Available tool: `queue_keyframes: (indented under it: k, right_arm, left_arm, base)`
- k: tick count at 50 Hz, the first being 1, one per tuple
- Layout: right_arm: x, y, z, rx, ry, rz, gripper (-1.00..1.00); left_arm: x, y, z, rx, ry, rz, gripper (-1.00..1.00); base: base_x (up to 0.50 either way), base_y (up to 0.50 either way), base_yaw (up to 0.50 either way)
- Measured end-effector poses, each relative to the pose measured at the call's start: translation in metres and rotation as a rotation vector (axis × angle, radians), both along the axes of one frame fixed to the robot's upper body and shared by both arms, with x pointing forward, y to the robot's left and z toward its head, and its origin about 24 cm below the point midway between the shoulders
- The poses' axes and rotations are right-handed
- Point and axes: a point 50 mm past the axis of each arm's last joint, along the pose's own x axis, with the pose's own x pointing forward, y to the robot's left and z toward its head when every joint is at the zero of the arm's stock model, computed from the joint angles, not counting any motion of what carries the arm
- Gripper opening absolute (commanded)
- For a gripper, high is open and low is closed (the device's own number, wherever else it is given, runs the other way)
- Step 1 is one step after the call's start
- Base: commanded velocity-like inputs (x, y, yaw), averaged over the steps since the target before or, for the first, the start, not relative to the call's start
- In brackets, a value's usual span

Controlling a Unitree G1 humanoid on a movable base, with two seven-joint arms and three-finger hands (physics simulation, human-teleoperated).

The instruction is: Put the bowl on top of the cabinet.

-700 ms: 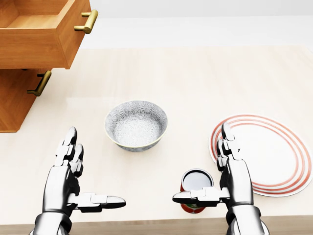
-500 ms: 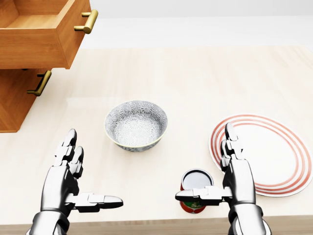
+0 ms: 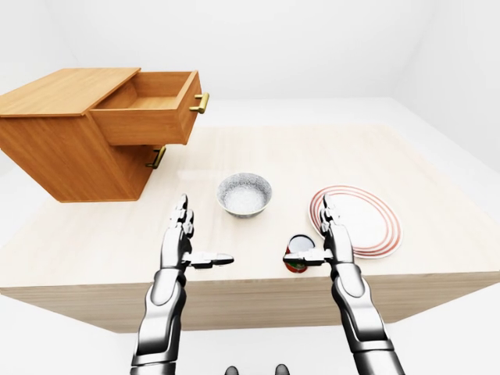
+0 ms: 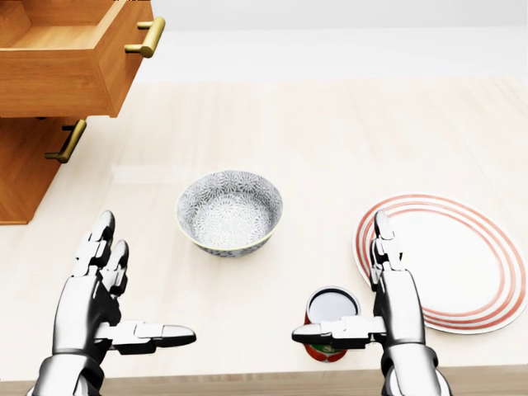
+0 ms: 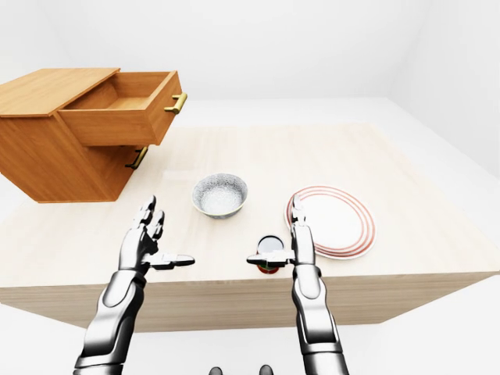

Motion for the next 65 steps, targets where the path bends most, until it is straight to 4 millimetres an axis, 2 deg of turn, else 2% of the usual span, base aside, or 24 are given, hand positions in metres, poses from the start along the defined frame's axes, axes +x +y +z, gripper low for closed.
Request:
queue_keyframes:
  k: [45,65]
  right_arm:
    - [-0.002,0.001,0.004,0.0,-0.016,0.007,1.0]
    - [0.001,-0.002,0.0,-0.005,-0.009,-0.025,1.0]
  left_arm:
    - [-0.001,0.004,-0.001,-0.008,-0.008,0.011,1.0]
    - [-0.006,-0.001,0.009,0.104,-0.137,0.031,1.0]
  base:
    - [0.49,0.04,0.0]
    - [0.0,0.0,0.0]
